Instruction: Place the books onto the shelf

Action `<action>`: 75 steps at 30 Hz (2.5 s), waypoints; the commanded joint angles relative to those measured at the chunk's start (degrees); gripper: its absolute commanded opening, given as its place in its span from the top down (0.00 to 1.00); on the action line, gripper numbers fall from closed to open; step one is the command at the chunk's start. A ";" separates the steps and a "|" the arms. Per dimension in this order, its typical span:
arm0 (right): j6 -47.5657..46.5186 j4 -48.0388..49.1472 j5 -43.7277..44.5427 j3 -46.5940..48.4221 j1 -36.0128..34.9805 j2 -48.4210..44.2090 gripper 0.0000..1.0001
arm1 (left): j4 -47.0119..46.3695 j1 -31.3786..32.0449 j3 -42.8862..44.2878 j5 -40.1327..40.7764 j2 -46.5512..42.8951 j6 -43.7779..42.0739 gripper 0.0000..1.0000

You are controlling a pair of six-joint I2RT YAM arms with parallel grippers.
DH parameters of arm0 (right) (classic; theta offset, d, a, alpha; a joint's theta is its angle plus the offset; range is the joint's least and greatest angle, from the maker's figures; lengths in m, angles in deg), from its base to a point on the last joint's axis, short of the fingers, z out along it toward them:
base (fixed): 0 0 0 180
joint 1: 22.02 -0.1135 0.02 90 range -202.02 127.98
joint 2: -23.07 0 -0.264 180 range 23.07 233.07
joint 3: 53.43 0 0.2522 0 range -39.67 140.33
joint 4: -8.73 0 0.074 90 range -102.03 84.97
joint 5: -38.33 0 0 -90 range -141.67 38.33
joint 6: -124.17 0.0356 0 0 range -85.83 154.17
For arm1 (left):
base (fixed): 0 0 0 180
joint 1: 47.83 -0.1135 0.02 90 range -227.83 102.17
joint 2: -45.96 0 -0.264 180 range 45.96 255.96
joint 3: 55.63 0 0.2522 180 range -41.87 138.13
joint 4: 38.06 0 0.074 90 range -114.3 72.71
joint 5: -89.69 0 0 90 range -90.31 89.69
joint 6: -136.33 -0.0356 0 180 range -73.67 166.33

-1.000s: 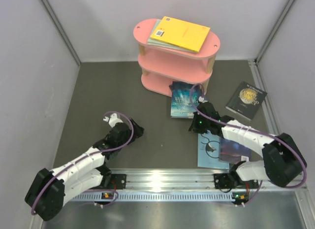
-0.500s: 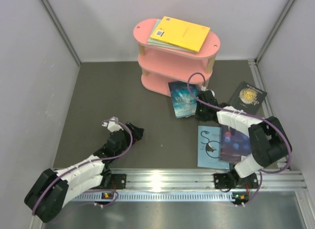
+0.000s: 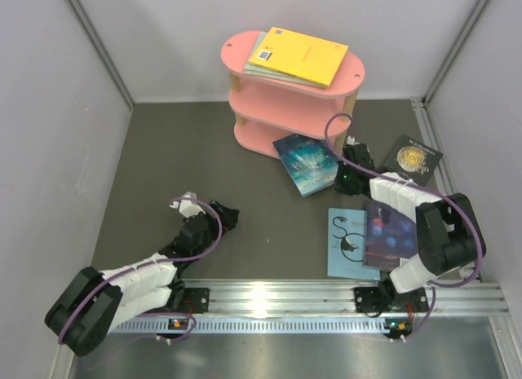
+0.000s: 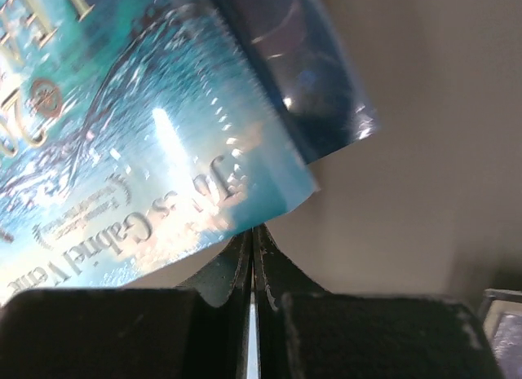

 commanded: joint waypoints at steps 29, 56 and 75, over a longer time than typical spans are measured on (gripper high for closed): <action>14.04 17.83 -7.09 9.20 -9.91 11.13 1.00 | -1.59 0.17 -2.21 1.88 1.78 -0.65 0.05; 36.10 47.44 1.78 14.99 -13.95 22.11 1.00 | -1.94 0.17 -2.65 2.58 1.25 -0.38 0.05; 30.50 54.06 -2.44 7.54 -15.62 14.95 1.00 | -2.38 0.17 -2.56 2.67 1.34 -1.35 0.05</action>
